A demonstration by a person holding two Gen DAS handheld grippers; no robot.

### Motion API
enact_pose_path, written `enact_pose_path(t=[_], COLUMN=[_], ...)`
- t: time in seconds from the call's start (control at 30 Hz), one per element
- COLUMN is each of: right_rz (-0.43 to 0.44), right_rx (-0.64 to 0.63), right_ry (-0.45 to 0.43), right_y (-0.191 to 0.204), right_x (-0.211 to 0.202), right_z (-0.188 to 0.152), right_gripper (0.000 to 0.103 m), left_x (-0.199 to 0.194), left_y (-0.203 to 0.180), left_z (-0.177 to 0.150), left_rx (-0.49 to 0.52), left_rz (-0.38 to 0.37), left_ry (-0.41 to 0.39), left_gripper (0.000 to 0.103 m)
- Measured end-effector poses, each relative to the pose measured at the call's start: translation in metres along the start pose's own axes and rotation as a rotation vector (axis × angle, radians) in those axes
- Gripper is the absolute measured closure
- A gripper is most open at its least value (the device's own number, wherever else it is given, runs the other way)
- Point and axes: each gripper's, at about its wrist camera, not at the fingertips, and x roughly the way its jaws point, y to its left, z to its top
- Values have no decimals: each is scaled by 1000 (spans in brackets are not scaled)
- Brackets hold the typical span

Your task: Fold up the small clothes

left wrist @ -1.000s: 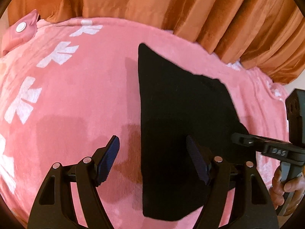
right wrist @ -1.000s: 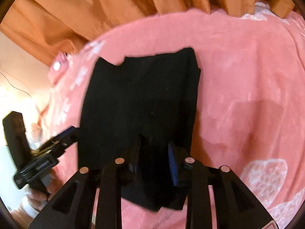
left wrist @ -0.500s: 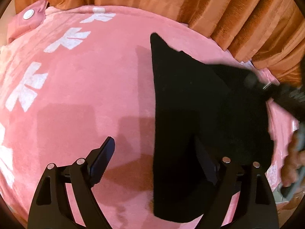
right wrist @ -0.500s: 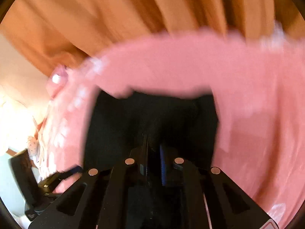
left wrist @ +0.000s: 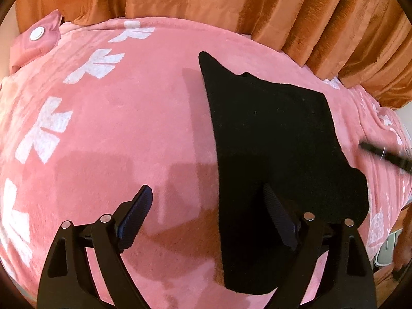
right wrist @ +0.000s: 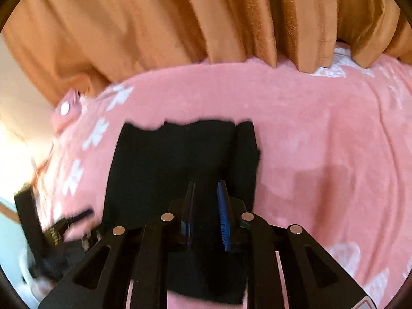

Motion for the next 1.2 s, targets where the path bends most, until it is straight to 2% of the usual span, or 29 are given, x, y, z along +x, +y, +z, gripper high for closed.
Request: enact_pose_path(t=[0.03, 0.07, 0.17, 0.23, 0.27, 0.33, 0.37, 0.47, 0.5, 0.53, 0.57, 0.6, 0.67, 0.73, 0.8, 0.83, 0.87, 0.9, 0.93, 0.97, 1.03, 1.1, 1.2], right_rz=[-99, -162, -127, -110, -116, -150, -126, -81, -70, -67, -53, -26, 61, 104, 120, 109, 127, 174, 147, 125, 143, 210, 268], right_rx=[-51, -65, -14, 20, 24, 54, 84, 100, 119, 133, 151, 170, 212, 242, 261, 250, 240, 236, 217, 181, 155, 140, 88], right_ry=[78, 124, 71, -7, -4, 100, 109, 46, 3, -11, -16, -9, 48, 88, 58, 60, 59, 61, 50, 26, -28, -108, -237], right_y=[4, 3, 5, 1, 2, -4, -7, -8, -12, -15, -19, -23, -29, -31, -30, -26, -22, -16, -10, -1, 12, 27, 47], right_x=[23, 39, 23, -2, 1, 30, 35, 19, 11, 11, 14, 19, 42, 64, 68, 67, 66, 62, 56, 48, 30, 0, -52], right_z=[-12, -17, -10, -17, -19, -29, -31, -22, -17, -15, -11, -7, 5, 8, 8, 10, 11, 14, 17, 18, 22, 31, 46], right_gripper=[89, 89, 88, 88, 86, 83, 81, 78, 66, 47, 41, 39, 38, 34, 30, 35, 46, 78, 84, 86, 88, 89, 89], left_x=[0, -1, -4, -4, -4, -3, -4, -11, -11, -11, -8, 1, 16, 34, 38, 39, 39, 39, 37, 34, 21, -6, -64], left_y=[-1, -1, -4, -6, -7, -9, -10, -12, -12, -13, -13, -14, -13, -8, -9, -12, -14, -16, -17, -17, -16, -17, -18], left_z=[0, 0, 0, -1, -1, -1, -1, 0, 1, 4, 8, 14, 21, 25, 26, 29, 31, 34, 36, 40, 51, 67, 98], left_rx=[3, 6, 8, 11, 13, 19, 16, 2, -4, -15, -20, -25, -61, -108, -113, -102, -92, -86, -91, -92, -100, -91, -10], left_rz=[4, 5, 23, 30, 34, 39, 33, -26, -49, -94, -128, -171, -190, -227, -228, -215, -219, -285, -279, -291, -334, -397, -425], left_ry=[-1, 0, 1, 3, 1, 1, 2, -7, -9, -8, -1, 25, 55, 79, 45, 52, 53, 62, 65, 65, 58, 33, -74], left_gripper=[18, 18, 18, 18, 18, 18, 19, 19, 19, 16, 12, 11, 11, 11, 12, 17, 39, 53, 60, 73, 77, 78, 78])
